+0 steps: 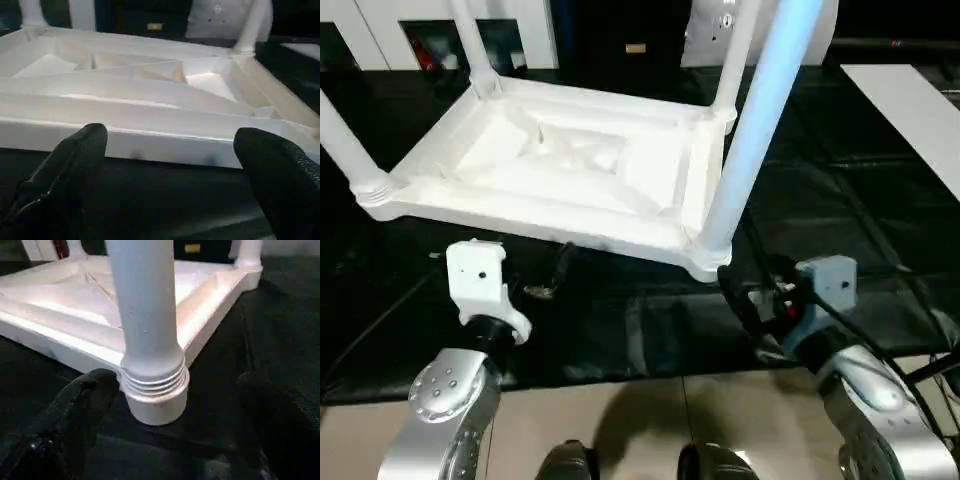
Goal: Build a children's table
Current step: Rotate table base
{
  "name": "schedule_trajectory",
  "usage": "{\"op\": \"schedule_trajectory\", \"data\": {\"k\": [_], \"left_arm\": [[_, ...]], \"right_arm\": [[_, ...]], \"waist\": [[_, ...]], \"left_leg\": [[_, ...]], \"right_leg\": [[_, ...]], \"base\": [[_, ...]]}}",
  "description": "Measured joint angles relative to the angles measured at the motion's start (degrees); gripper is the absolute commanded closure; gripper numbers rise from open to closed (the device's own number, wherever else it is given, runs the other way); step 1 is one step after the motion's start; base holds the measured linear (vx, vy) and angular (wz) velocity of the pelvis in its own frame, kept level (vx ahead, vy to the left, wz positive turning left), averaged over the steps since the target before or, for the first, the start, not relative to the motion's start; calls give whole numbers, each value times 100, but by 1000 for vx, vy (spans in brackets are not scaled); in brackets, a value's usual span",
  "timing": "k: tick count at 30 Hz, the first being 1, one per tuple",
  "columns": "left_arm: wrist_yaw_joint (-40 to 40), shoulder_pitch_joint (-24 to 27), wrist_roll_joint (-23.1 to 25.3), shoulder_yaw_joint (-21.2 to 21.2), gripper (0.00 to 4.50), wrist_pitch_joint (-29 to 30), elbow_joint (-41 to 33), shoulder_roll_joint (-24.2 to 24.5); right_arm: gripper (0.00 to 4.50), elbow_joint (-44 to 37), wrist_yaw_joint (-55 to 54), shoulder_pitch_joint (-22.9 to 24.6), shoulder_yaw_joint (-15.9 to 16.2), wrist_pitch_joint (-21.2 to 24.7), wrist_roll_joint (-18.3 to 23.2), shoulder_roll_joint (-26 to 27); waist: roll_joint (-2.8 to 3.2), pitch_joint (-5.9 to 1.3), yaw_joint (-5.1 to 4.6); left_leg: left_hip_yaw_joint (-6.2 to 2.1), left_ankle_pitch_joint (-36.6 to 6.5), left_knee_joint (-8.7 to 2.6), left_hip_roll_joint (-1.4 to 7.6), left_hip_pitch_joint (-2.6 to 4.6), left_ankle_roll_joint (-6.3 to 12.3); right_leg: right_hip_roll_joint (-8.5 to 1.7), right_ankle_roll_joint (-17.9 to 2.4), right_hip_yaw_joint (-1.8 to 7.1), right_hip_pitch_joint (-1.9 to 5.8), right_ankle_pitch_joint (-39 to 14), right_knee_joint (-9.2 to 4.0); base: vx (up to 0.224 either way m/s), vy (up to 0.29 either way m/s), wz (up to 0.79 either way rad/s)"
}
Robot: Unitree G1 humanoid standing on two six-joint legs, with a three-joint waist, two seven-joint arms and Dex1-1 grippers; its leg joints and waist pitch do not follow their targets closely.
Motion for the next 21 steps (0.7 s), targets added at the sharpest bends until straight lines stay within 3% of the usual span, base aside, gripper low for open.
{"op": "schedule_trajectory", "data": {"k": [4,6,10,13,16,21], "left_arm": [[-87,74,-41,-114,3,-105,-2,-67],[-94,99,-51,-156,3,-129,-1,-63],[-94,107,-54,-185,3,-137,6,-65],[-102,110,-45,-227,3,-181,7,-125],[-96,185,-45,-249,3,-215,3,-122],[-81,270,-42,-247,3,-217,1,-114]], "right_arm": [[0,-6,-49,3,0,-59,-16,14],[0,-6,-58,-2,-5,-66,-18,17],[0,-3,-34,-110,-4,-95,-20,-16],[0,30,16,-177,6,-151,-23,-106],[0,119,70,-211,20,-158,-21,-113],[0,119,122,-208,74,-158,-20,-142]], "waist": [[6,-7,-93],[5,-6,-153],[3,-4,-308],[-11,-10,-429],[-31,-25,-504],[-69,-77,-446]], "left_leg": [[68,-4,-19,24,8,-47],[80,-5,-37,34,49,-49],[113,-11,-109,77,173,-56],[115,-16,-129,108,229,-64],[144,-34,-133,106,212,-71],[176,-105,-157,99,221,-20]], "right_leg": [[-23,176,6,9,-53,-21],[-23,241,6,10,-91,-28],[-19,296,-46,109,-142,-100],[-14,296,-92,190,-142,-162],[-15,296,-59,197,-142,-164],[-12,256,-36,219,-118,-208]], "base": [[-42,9,-6],[0,0,0],[0,0,0],[0,0,0],[0,0,0],[78,11,1]]}}
